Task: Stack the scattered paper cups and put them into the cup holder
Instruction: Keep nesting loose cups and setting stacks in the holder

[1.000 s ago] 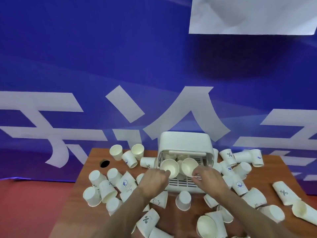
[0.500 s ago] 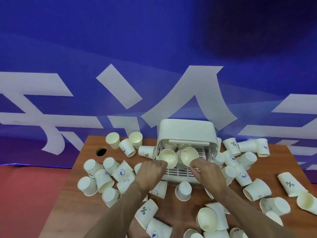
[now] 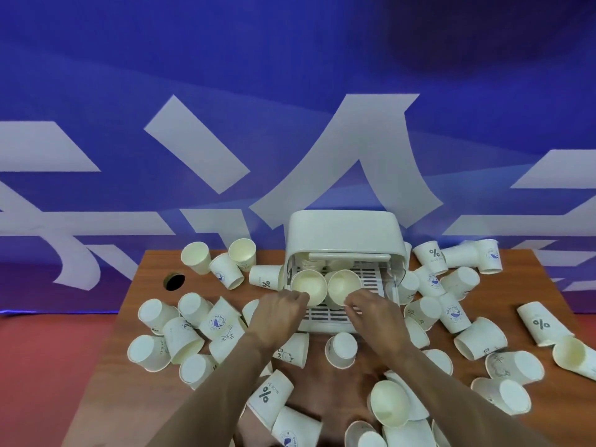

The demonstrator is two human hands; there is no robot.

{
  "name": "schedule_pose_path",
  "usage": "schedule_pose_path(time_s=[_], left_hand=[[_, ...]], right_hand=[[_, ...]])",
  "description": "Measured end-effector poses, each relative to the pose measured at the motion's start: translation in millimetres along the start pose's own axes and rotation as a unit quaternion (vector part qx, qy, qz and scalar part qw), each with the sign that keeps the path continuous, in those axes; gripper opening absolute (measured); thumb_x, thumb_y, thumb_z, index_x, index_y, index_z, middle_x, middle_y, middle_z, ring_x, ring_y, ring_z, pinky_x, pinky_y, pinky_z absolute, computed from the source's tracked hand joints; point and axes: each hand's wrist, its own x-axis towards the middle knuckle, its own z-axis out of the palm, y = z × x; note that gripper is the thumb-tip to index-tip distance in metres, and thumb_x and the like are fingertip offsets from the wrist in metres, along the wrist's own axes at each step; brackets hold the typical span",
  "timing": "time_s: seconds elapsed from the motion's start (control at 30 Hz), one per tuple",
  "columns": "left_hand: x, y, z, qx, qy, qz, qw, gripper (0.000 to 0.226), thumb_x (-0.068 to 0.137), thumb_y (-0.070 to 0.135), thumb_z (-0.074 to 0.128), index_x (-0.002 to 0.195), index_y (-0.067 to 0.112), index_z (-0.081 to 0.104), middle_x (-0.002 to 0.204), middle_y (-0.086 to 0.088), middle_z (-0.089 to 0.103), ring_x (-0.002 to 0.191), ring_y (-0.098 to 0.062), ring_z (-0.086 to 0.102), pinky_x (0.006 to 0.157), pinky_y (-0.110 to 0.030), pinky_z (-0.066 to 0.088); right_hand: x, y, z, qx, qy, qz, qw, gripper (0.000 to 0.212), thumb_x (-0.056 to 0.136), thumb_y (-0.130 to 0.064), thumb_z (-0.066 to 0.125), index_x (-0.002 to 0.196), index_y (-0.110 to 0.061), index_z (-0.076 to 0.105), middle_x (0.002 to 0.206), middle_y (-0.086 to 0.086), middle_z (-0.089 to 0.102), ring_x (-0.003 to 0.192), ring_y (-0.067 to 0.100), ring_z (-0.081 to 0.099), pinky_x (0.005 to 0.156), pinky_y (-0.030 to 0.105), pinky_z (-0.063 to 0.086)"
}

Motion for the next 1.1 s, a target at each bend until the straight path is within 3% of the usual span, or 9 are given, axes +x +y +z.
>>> schedule_pose_path(time_s=[0.13, 0.33, 0.47, 0.57, 0.83, 0.97, 1.1], left_hand=[[4, -6, 5, 0.008, -0.004, -0.009, 1.0, 0.032, 0.057, -0.001, 0.078, 0.064, 0.015, 0.051, 0.05, 0.0, 0.05, 0.039, -0.021, 0.044, 0.034, -0.025, 0.03], [9, -11, 12, 0.008, -0.03, -0.01, 0.999, 0.029, 0.06, 0.001, 0.077, 0.066, 0.015, 0.052, 0.051, 0.0, 0.051, 0.04, -0.021, 0.046, 0.036, -0.024, 0.028], [14, -13, 24, 0.022, -0.073, -0.01, 0.997, 0.008, 0.084, 0.008, 0.061, 0.084, 0.016, 0.058, 0.07, -0.003, 0.063, 0.059, -0.024, 0.058, 0.048, -0.028, 0.032], [18, -15, 31, 0.049, -0.085, -0.004, 0.995, 0.016, 0.09, 0.007, 0.051, 0.097, 0.017, 0.061, 0.084, -0.003, 0.066, 0.074, -0.023, 0.061, 0.056, -0.029, 0.034], [30, -18, 51, 0.051, -0.089, 0.008, 0.995, 0.021, 0.094, 0.01, 0.053, 0.105, 0.018, 0.069, 0.097, -0.004, 0.071, 0.091, -0.023, 0.062, 0.073, -0.031, 0.051], [35, -19, 61, 0.058, -0.072, 0.021, 0.995, 0.022, 0.096, 0.013, 0.05, 0.103, 0.021, 0.069, 0.097, -0.002, 0.072, 0.091, -0.022, 0.062, 0.081, -0.032, 0.046], [40, -23, 67, 0.061, -0.067, 0.033, 0.995, 0.024, 0.098, 0.02, 0.054, 0.115, 0.025, 0.07, 0.102, 0.0, 0.073, 0.096, -0.021, 0.061, 0.091, -0.033, 0.04]], right_hand=[[3, 2, 1, -0.018, -0.016, 0.0, 1.0, 0.006, 0.084, -0.02, 0.077, 0.088, -0.021, 0.072, 0.085, -0.008, 0.07, 0.073, 0.012, 0.066, 0.055, 0.027, 0.051], [9, 4, 3, -0.024, -0.048, -0.003, 0.999, 0.014, 0.09, -0.036, 0.07, 0.097, -0.023, 0.073, 0.092, -0.01, 0.071, 0.08, 0.011, 0.067, 0.06, 0.028, 0.052], [13, 4, 8, -0.018, -0.082, 0.005, 0.996, 0.022, 0.096, -0.04, 0.061, 0.104, -0.023, 0.072, 0.099, -0.008, 0.07, 0.088, 0.013, 0.066, 0.07, 0.035, 0.055], [16, 5, 12, -0.027, -0.099, 0.01, 0.995, 0.024, 0.098, -0.04, 0.057, 0.107, -0.022, 0.071, 0.103, -0.007, 0.07, 0.091, 0.014, 0.065, 0.074, 0.035, 0.054], [24, 9, 16, -0.05, -0.134, 0.03, 0.989, 0.027, 0.1, -0.041, 0.053, 0.117, -0.03, 0.07, 0.115, -0.012, 0.068, 0.105, 0.01, 0.063, 0.082, 0.032, 0.053], [27, 11, 19, -0.044, -0.139, 0.037, 0.989, 0.024, 0.099, -0.039, 0.055, 0.114, -0.029, 0.072, 0.113, -0.011, 0.069, 0.103, 0.011, 0.064, 0.081, 0.033, 0.053], [30, 13, 22, -0.041, -0.141, 0.04, 0.988, 0.022, 0.099, -0.037, 0.055, 0.11, -0.028, 0.073, 0.11, -0.009, 0.07, 0.102, 0.013, 0.064, 0.079, 0.035, 0.053]])
